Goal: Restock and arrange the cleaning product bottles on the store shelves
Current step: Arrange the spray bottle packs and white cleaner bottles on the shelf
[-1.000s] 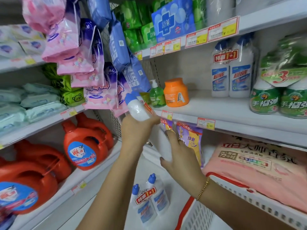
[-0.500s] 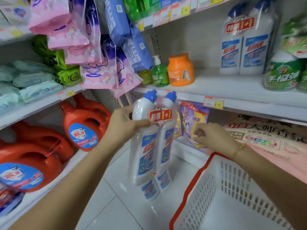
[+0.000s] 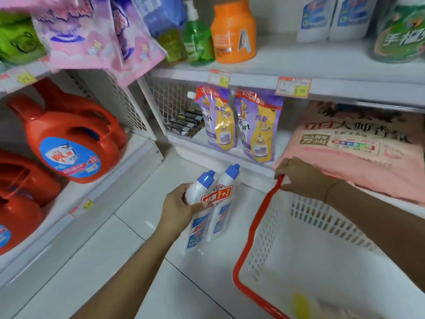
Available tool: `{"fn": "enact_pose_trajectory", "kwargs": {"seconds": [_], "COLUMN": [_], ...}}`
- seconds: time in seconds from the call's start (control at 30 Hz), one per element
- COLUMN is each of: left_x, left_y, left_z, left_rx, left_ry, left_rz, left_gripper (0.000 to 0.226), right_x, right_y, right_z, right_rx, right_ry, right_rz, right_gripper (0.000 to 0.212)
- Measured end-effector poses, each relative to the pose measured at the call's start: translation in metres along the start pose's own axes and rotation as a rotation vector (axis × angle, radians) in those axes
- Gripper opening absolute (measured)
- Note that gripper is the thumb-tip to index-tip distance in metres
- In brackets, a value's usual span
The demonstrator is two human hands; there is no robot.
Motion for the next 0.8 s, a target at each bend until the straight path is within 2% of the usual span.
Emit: {"fn": "enact_pose_trajectory", "kwargs": {"seconds": [0.23, 0.53, 0.67, 0.8], "left_x": [0.014, -0.001, -0.002, -0.006], "left_y": [-0.044, -0.072, -0.074, -0.075], "left_z": [0.033, 0.012, -0.008, -0.019], "left_rx": [0.035, -0.056, 0.017, 0.148], "left_ry": [-0.115, 0.001, 0.066, 0.025], "left_rz": [0.051, -0.039, -0.030, -0.009], "left_gripper": [0.038, 0.042, 0.039, 0.042], "right_x": [-0.001, -0.004, -0.002, 0.001], "right_y": [-0.007, -0.012, -0.014, -0.011], "right_z": [0.002, 0.002, 0.000, -0.001], "right_rx": [-0.098, -0.184, -0.191, -0.178], "right_ry": [-0.029, -0.014, -0.038, -0.089], "right_rz": [-0.004, -0.029, -0.039, -0.030], "right_gripper": [0.035, 0.035, 0.036, 0.037]}}
Point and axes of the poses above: each hand's wrist, its own x-axis towards the middle knuckle, its own z-axis out of the palm, y = z × x, the point moved 6 cm from there along x, towards the middle knuckle, and after that the axes turned 10 degrees about y, right-handed, at the moved point
